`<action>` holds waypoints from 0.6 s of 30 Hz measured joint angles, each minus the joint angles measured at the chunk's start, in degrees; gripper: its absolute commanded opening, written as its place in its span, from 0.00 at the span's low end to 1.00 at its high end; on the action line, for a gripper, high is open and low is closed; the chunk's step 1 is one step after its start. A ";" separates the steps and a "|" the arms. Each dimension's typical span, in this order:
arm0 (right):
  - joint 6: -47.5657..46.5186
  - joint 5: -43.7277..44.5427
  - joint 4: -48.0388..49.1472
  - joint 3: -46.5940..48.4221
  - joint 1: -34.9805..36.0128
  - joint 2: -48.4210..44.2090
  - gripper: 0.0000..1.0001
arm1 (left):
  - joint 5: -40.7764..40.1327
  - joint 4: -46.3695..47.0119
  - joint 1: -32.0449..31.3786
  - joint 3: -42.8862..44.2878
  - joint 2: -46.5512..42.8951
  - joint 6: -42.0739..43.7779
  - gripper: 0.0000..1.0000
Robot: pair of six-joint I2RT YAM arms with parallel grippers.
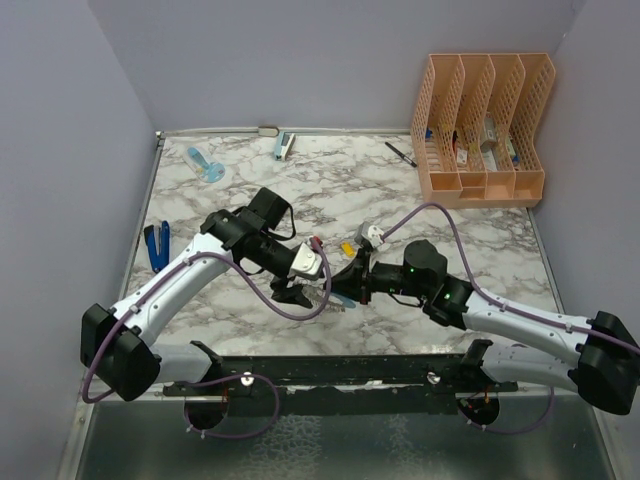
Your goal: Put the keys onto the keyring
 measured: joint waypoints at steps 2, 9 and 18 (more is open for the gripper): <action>0.09 0.33 0.20 0.00 0.31 0.09 0.01 | 0.09 1.33 0.00 -0.63 0.09 -1.18 0.66; 0.50 0.96 0.94 0.02 1.18 0.26 0.01 | 1.16 4.46 0.00 -1.97 1.14 -3.63 0.51; 0.63 2.10 0.83 0.02 1.68 -0.98 0.01 | 2.03 6.16 0.00 -3.06 1.55 -4.96 0.10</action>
